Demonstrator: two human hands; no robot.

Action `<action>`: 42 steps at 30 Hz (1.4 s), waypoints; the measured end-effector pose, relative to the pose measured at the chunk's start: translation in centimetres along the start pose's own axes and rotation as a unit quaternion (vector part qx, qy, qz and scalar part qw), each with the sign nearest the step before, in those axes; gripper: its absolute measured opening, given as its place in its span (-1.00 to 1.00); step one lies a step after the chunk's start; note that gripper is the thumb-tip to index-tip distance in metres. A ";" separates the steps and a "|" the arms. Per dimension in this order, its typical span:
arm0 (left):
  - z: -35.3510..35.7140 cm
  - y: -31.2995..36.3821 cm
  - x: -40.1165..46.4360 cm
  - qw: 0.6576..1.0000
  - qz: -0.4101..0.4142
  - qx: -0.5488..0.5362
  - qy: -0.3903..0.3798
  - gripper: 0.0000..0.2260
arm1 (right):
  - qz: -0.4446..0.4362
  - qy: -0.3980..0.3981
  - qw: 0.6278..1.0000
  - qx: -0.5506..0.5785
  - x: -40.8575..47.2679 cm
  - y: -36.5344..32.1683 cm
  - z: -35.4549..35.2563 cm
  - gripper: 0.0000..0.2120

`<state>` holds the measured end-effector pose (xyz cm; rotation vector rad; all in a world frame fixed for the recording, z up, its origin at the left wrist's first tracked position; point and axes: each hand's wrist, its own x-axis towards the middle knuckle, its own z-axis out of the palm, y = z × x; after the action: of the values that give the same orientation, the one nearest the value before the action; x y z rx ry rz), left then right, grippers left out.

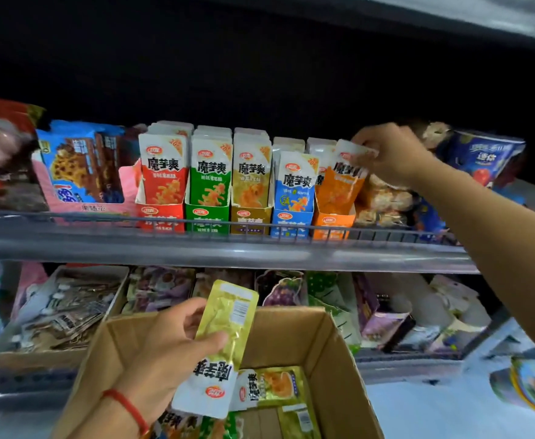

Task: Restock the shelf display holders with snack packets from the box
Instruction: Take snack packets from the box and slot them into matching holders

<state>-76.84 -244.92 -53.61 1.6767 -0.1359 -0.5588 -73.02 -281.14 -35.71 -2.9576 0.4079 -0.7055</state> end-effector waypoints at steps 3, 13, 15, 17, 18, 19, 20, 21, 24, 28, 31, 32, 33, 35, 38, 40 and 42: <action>-0.3 0.1 0.1 1.000 -0.002 -0.004 0.000 -0.61 | -0.018 -0.057 0.998 -0.026 1.2 -0.4 1.9 -0.60; -0.5 1.2 0.1 0.991 0.014 -0.128 0.033 -0.80 | -0.124 0.086 0.984 0.091 -6.3 -3.7 3.6 -0.85; -0.3 1.4 -0.2 0.984 0.011 -0.172 0.044 -0.83 | -0.128 -0.038 0.974 0.183 -11.7 -6.6 4.3 -0.92; -0.2 1.4 -0.4 0.976 0.001 -0.211 0.053 -0.84 | -0.109 -0.186 0.948 0.234 -16.4 -8.9 5.8 -0.86; -0.2 1.3 -0.4 0.972 -0.002 -0.228 0.055 -0.84 | -0.098 -0.234 0.935 0.249 -18.3 -9.6 6.8 -0.79; -0.3 1.3 -0.6 0.968 -0.003 -0.243 0.058 -0.83 | -0.080 -0.270 0.921 0.271 -19.8 -10.3 7.7 -0.73; -0.4 1.3 -0.7 0.965 -0.001 -0.257 0.059 -0.82 | -0.042 -0.301 0.901 0.310 -20.8 -10.9 8.7 -0.67; -0.6 1.4 -0.9 0.962 0.005 -0.268 0.056 -0.81 | 0.022 -0.336 0.866 0.369 -21.4 -11.4 9.5 -0.62; -1.3 1.8 -1.8 0.965 0.047 -0.258 0.027 -0.75 | 0.257 -0.431 0.657 0.562 -21.7 -12.7 10.5 -0.55; -2.9 2.0 -2.8 0.976 0.071 -0.201 -0.031 -0.71 | 0.302 -0.363 0.556 0.684 -19.2 -12.4 10.5 -0.63; -4.7 1.5 -2.4 0.975 0.036 -0.220 0.000 -0.62 | 0.231 -0.271 0.667 0.654 -16.4 -11.8 8.5 -0.65; -5.4 1.3 -2.2 0.974 0.031 -0.224 0.023 -0.63 | 0.201 -0.230 0.718 0.626 -15.3 -11.7 7.4 -0.70; -5.9 1.2 -2.1 0.974 0.030 -0.221 0.047 -0.64 | 0.171 -0.179 0.772 0.585 -14.1 -11.5 6.2 -0.75; -6.4 1.0 -1.9 0.976 0.030 -0.199 0.085 -0.66 | 0.098 -0.050 0.872 0.477 -11.2 -11.0 4.2 -0.84; -6.2 1.2 -2.1 0.982 0.031 -0.162 0.094 -0.69 | 0.015 0.095 0.938 0.333 -6.9 -11.2 2.0 -0.87; -5.9 1.3 -2.2 0.985 0.028 -0.146 0.088 -0.70 | -0.012 0.138 0.956 0.258 -4.7 -12.1 0.7 -0.83; -5.6 1.5 -2.1 0.987 0.027 -0.133 0.088 -0.70 | -0.040 0.163 0.969 0.182 -2.7 -13.0 0.4 -0.80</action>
<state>-75.94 -239.28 -51.16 1.4503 0.0221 -0.3677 -72.06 -267.93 -35.48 -2.5270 0.1530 -1.1446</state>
